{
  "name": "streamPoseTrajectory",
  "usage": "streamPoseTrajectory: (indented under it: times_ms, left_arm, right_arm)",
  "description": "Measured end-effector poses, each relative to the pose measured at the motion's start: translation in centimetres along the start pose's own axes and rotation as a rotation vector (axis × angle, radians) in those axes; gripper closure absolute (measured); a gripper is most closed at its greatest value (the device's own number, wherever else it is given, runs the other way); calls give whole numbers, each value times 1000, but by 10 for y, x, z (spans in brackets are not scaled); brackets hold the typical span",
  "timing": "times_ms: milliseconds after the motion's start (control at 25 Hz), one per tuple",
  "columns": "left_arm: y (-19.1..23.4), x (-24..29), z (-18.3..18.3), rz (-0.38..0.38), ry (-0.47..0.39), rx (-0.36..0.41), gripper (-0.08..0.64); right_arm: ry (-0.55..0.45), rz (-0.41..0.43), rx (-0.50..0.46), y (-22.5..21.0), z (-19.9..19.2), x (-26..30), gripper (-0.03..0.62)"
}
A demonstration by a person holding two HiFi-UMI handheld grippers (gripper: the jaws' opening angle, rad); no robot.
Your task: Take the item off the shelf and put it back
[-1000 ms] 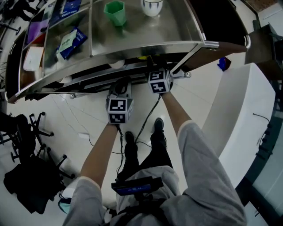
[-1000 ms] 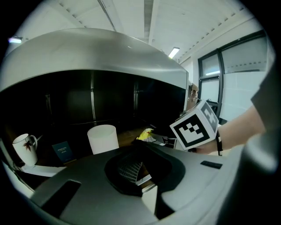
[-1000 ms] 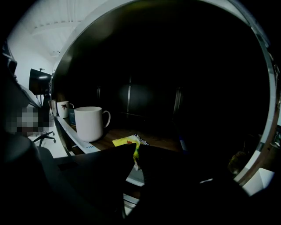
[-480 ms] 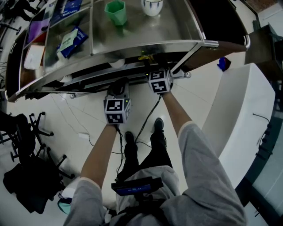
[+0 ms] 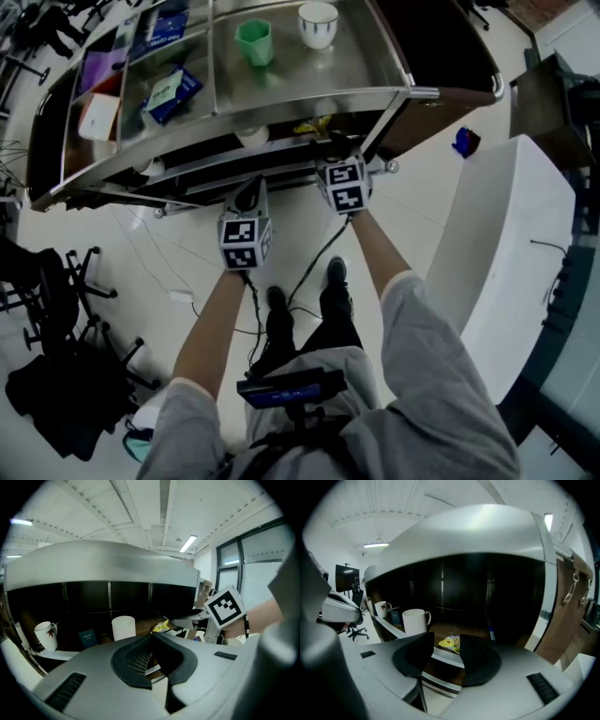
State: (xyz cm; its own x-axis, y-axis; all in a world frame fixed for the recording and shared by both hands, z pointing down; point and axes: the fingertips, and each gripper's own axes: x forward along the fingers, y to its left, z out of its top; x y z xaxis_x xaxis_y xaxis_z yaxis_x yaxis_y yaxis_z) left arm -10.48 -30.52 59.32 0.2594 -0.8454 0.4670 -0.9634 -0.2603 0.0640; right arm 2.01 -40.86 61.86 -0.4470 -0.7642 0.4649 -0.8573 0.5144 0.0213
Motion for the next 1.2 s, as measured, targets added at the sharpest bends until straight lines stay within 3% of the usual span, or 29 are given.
streamPoseTrajectory:
  times_ms: [40,200,320,760,1200]
  left_arm:
    - [1,-8,1,2,-3,2,555]
    - [4,-43,9,8,-20,10,555]
    - [13,-73,12,26,-40,-2,555]
    - [52,-176,3,65,-84,-25,555]
    - [74,-237,-16,100,-91,-19,555]
  right_arm:
    - [-5,4,4,4,3,-11,415]
    - [-14,-38,4,12,10,-56,550]
    - [-11,-55,11,21,10,-88,581]
    - [-17,-78,78,59,7,-186,583]
    - [-43,-73,158,87,-5,-250,583]
